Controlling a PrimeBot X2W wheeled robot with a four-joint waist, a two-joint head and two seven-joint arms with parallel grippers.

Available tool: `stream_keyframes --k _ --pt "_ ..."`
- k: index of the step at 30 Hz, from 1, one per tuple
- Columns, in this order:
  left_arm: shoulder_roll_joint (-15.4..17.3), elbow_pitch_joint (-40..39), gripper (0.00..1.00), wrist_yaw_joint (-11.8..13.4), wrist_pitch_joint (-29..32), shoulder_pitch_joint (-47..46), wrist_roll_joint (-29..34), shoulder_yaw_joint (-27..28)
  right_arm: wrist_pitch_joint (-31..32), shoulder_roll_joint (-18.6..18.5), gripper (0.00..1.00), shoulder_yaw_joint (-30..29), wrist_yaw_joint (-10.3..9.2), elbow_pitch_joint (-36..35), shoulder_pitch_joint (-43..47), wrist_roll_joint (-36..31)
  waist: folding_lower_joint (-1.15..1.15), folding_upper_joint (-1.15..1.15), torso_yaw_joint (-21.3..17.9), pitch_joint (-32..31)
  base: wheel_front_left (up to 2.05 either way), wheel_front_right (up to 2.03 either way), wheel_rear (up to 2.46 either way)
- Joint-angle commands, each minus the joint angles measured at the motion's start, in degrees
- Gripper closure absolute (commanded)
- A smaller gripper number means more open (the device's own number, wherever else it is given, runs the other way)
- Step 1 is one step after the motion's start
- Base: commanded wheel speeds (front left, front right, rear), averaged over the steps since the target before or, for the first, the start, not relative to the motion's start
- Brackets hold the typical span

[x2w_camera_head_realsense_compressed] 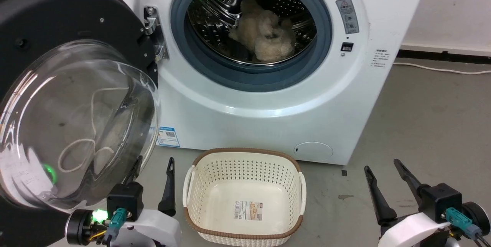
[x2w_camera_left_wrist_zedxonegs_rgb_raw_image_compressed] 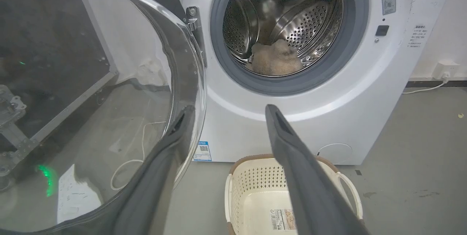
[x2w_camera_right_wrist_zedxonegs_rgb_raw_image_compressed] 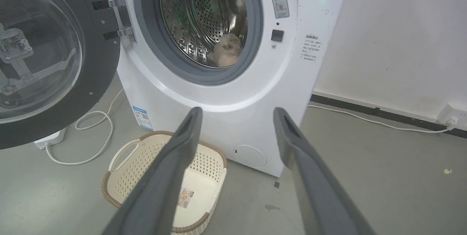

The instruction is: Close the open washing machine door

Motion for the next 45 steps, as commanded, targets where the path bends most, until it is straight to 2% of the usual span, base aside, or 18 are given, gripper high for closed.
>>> stream_keyframes --k 1,10,20,32,45 --pt "0.50 -0.24 0.00 0.51 -0.76 -0.30 0.28 -0.40 -0.74 0.03 0.00 -0.21 -0.01 0.14 0.42 0.55 0.00 0.00 0.35 -0.05 0.00 0.00 0.00" --pt "1.24 -0.31 0.00 1.16 -1.84 -0.24 0.18 -1.71 -1.81 0.05 0.00 -0.15 -0.01 0.55 0.75 1.15 0.00 0.00 2.92 -0.42 0.00 0.00 0.00" --pt "2.10 -0.21 0.00 1.84 -3.03 0.07 0.02 -3.30 -3.01 0.06 0.00 0.59 -0.01 0.83 1.41 0.65 0.00 0.00 7.79 -1.09 0.00 0.00 0.00" --pt "2.89 -2.21 0.00 4.51 -4.47 1.86 -0.25 -3.67 -4.25 -0.91 0.00 4.36 -0.02 2.77 -1.01 0.69 -0.01 0.00 11.46 -0.17 0.00 0.00 0.00" --pt "3.07 -3.25 0.00 5.75 -5.91 2.87 -0.97 -4.33 -5.78 -1.68 0.00 7.59 -0.02 5.30 -2.51 1.61 -0.01 0.00 14.45 0.01 0.00 0.00 0.00"
